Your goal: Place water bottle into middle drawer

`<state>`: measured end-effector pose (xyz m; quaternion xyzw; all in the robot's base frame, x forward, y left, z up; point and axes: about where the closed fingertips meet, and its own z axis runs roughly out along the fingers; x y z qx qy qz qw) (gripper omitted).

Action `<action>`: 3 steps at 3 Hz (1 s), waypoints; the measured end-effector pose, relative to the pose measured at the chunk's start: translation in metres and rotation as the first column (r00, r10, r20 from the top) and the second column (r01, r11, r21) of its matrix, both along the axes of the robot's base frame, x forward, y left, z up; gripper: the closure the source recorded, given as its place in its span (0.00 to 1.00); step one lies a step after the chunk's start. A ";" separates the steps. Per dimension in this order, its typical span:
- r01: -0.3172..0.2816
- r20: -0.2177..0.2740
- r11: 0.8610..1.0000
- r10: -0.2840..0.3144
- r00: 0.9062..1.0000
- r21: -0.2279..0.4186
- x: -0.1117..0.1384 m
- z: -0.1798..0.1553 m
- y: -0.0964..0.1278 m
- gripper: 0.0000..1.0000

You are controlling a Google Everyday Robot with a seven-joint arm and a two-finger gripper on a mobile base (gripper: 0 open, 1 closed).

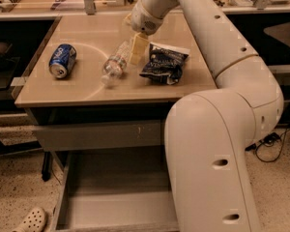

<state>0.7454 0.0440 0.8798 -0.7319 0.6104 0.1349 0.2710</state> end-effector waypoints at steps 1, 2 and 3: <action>0.000 0.000 1.000 0.000 1.000 0.000 0.000 0.000 0.000 0.00; -0.120 0.026 0.990 0.118 0.993 0.071 -0.006 0.004 0.005 0.00; -0.261 0.071 0.948 0.252 0.965 0.181 -0.012 0.006 0.014 0.00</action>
Offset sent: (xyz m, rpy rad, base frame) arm -0.0049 -0.0084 0.0364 0.2548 -0.0678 0.4565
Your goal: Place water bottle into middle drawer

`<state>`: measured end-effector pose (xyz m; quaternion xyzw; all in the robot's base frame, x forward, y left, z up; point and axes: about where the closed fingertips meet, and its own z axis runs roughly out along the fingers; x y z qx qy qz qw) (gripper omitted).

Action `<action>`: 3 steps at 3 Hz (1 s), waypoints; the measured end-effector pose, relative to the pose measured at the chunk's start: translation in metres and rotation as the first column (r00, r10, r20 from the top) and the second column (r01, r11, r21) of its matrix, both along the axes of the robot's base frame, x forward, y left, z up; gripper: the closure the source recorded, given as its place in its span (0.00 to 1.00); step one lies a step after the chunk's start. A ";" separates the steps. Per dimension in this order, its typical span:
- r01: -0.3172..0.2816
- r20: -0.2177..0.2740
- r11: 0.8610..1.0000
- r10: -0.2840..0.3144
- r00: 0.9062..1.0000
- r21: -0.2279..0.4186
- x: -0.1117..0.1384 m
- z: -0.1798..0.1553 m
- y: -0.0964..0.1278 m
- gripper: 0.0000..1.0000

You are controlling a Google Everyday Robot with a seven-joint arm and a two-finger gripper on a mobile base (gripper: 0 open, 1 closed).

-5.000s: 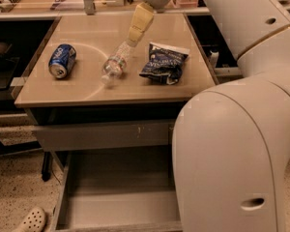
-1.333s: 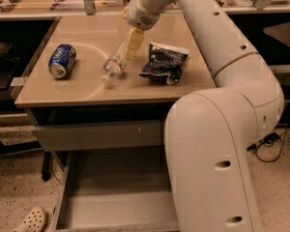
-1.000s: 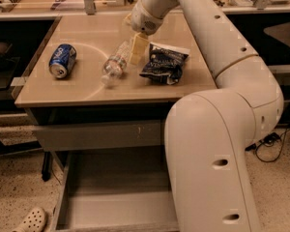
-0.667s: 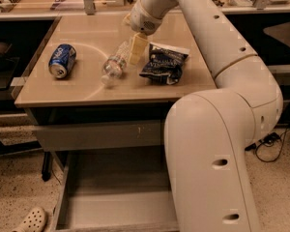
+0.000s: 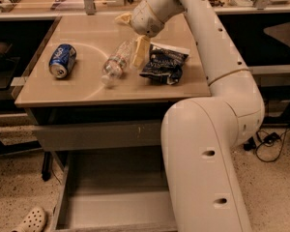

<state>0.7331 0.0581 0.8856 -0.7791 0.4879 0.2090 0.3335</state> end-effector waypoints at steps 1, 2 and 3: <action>-0.035 0.011 0.999 0.035 0.999 0.021 0.003 -0.002 0.008 0.00; -0.025 0.027 1.000 0.025 0.999 -0.001 0.007 0.000 0.013 0.00; -0.039 0.035 0.998 0.041 0.999 -0.042 0.004 0.001 0.016 0.00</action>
Offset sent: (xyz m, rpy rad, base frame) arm -0.0036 -0.0004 0.0016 -0.0892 0.0078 0.0658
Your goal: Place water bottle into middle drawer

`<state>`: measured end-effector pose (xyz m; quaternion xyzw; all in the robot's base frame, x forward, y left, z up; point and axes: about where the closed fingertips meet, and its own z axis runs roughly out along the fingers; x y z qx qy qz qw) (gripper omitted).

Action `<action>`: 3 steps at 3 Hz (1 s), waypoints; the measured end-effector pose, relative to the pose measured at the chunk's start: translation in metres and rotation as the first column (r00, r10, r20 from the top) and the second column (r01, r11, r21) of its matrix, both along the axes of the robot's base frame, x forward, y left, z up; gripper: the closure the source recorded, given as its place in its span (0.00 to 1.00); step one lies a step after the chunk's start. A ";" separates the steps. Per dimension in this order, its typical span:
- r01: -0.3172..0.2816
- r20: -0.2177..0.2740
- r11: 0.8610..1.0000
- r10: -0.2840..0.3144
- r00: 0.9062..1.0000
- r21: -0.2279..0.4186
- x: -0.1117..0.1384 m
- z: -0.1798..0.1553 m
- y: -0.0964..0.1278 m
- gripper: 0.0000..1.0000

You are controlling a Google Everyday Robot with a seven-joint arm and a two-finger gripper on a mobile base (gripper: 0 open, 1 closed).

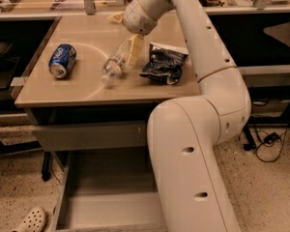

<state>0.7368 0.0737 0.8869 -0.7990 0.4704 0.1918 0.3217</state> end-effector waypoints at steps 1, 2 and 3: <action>-0.011 0.004 0.999 0.012 1.000 -0.032 0.000 -0.004 0.007 0.00; -0.012 0.007 0.997 0.013 1.000 -0.071 0.003 -0.011 0.010 0.00; -0.024 0.003 0.995 0.025 1.000 -0.101 0.005 -0.022 0.016 0.00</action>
Offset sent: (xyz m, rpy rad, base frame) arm -0.0002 -0.0278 -0.0081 -0.2481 0.1174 0.1343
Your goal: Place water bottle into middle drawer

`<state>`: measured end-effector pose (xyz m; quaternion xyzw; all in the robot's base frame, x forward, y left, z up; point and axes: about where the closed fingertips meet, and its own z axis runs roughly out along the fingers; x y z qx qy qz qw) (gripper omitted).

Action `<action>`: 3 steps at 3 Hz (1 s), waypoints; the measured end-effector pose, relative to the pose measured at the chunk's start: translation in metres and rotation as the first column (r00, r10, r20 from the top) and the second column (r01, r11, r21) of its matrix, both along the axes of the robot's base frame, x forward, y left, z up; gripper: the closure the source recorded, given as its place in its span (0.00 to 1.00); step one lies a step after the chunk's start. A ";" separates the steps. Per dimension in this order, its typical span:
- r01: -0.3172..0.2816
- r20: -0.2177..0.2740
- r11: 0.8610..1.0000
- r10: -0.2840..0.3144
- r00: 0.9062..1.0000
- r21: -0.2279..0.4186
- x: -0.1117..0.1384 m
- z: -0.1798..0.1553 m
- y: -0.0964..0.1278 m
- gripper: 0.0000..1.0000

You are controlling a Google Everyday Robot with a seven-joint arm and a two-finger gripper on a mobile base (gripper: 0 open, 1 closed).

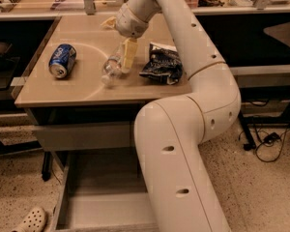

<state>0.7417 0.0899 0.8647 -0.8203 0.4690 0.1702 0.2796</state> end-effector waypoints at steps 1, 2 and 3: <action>-0.009 -0.012 1.000 0.008 1.000 -0.023 0.001 -0.011 0.004 0.00; -0.012 -0.023 0.999 0.011 1.000 -0.040 0.001 -0.019 0.002 0.00; -0.011 -0.030 0.999 0.010 1.000 -0.051 0.000 -0.023 -0.004 0.00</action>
Offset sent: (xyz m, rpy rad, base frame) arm -0.0059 -0.0505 -0.0087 -0.2161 0.2152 0.1571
